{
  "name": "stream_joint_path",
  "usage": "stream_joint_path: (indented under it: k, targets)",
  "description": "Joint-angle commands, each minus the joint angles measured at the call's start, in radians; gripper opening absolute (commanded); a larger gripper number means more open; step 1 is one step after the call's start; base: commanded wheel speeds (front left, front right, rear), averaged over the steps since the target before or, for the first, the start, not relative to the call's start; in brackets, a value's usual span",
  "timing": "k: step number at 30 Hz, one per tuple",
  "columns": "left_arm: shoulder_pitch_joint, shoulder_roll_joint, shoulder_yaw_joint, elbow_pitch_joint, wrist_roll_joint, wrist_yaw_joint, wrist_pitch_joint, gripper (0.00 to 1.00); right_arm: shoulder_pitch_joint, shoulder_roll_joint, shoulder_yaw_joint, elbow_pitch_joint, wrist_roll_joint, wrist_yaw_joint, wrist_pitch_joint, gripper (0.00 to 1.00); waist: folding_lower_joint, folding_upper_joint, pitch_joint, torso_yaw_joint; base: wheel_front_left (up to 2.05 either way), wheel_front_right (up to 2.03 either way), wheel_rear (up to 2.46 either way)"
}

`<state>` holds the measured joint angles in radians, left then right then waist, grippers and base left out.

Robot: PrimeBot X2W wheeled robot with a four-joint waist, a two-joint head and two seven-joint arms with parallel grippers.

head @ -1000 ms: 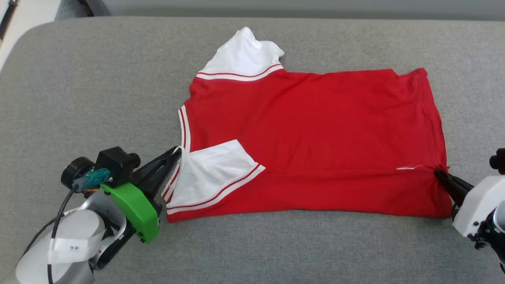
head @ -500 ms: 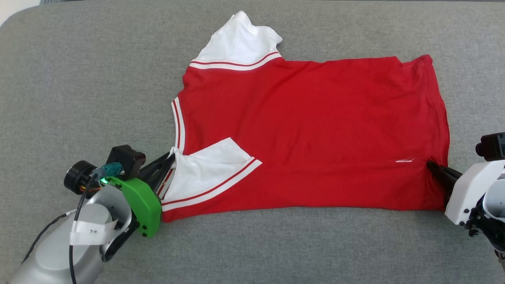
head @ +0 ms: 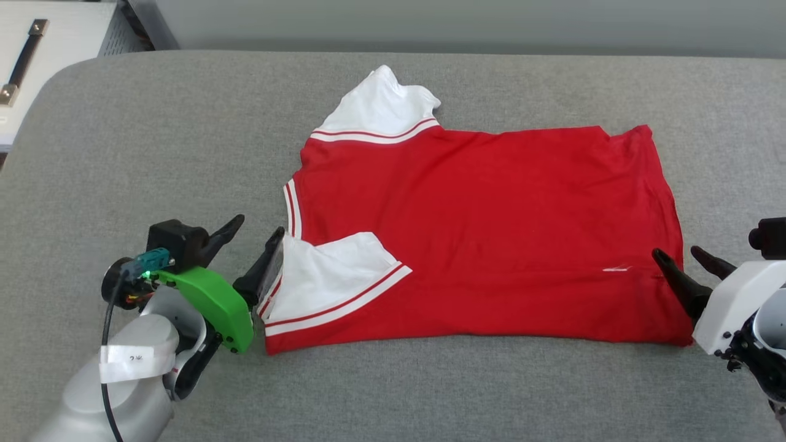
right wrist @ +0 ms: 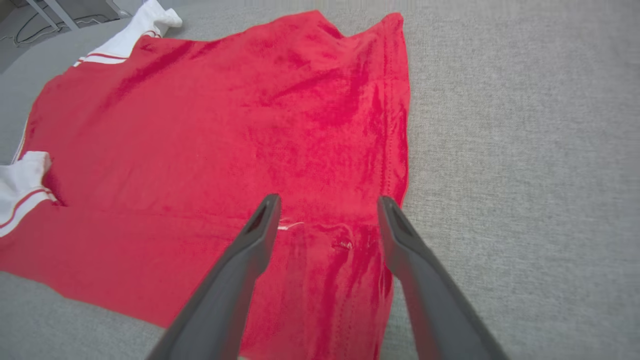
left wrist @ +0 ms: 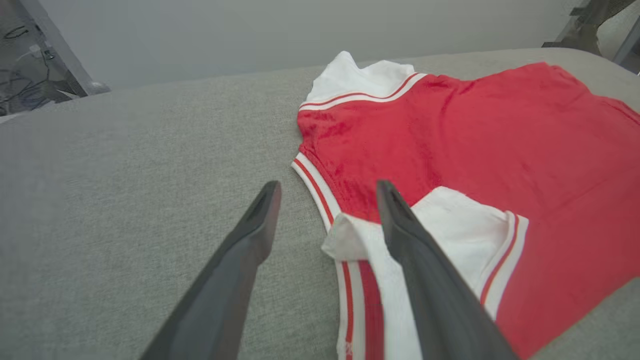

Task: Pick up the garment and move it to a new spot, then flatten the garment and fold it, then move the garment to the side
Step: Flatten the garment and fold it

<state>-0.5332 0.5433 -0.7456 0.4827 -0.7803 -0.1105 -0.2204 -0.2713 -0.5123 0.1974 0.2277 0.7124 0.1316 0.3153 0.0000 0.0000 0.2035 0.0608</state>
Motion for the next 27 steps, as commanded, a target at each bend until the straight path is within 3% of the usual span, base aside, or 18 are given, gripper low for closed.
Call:
stream_joint_path:
  k: [1,8,14,23,27]
  targets:
    - [0.022,-0.002,0.016,-0.008,-0.017,0.014,-0.010,1.00,0.023,-0.008,0.000,-0.011,-0.019,-0.001,-0.014,1.00,0.0000,0.0000,-0.045,0.004,0.00,0.00,0.00]
    - [0.119,0.005,0.067,-0.102,-0.084,0.087,-0.010,1.00,0.105,0.022,-0.056,-0.081,-0.078,-0.001,-0.013,1.00,0.0000,0.0000,-0.112,0.003,0.00,0.00,0.00]
    - [0.222,0.040,0.087,-0.263,-0.123,0.195,0.038,1.00,0.195,0.081,-0.143,-0.170,-0.158,-0.001,0.072,1.00,0.0000,0.0000,-0.136,-0.002,0.00,0.00,0.00]
    - [0.343,0.139,0.050,-0.487,-0.166,0.359,0.268,1.00,0.301,0.208,-0.281,-0.309,-0.301,-0.001,0.285,1.00,0.0000,0.0000,-0.121,-0.011,0.00,0.00,0.00]
    - [0.363,0.159,0.031,-0.532,-0.187,0.410,0.358,1.00,0.321,0.269,-0.317,-0.371,-0.341,-0.001,0.354,1.00,0.0000,0.0000,-0.103,-0.017,0.00,0.00,0.00]
